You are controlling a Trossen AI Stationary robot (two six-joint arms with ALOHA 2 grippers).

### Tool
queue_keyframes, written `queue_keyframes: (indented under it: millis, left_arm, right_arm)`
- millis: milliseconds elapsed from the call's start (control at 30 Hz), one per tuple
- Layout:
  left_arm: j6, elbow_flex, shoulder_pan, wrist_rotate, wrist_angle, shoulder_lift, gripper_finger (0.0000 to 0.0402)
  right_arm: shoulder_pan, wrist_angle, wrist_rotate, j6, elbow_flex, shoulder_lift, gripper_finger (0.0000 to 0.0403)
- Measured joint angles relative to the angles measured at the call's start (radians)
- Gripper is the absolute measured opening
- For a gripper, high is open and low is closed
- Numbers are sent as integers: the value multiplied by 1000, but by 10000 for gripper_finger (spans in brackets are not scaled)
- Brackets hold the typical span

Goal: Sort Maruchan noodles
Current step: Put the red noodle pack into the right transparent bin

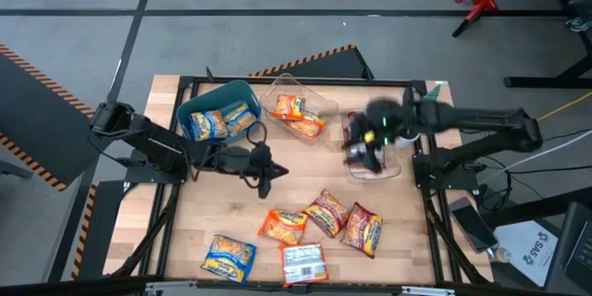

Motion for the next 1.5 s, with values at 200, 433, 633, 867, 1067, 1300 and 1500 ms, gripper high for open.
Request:
queue_keyframes:
  millis: [200,433,633,867,1067,1300,1500]
  left_arm:
    - [67,0,80,165,72,0,0]
    - [83,9,129,256,133,17,0]
    - [129,115,112,412,133,150,0]
    - [239,283,58,511,132,401,0]
    - [261,369,-4,512,159,558,0]
    - [239,377,-34,384,137,616,0]
    - [258,380,-36,306,103,638,0]
  right_arm:
    - [374,-149,304,445,0,0,227]
    - [763,-293,689,1327,-1,30,227]
    - [923,-290,882,1602,-1,158,227]
    - [905,-168,923,1592,-1,334,227]
    - [882,-79,923,1590,-2,435,227]
    - [883,-34,961,1631,-2,477,227]
    - [883,-24,1011,1657,-2,492,227]
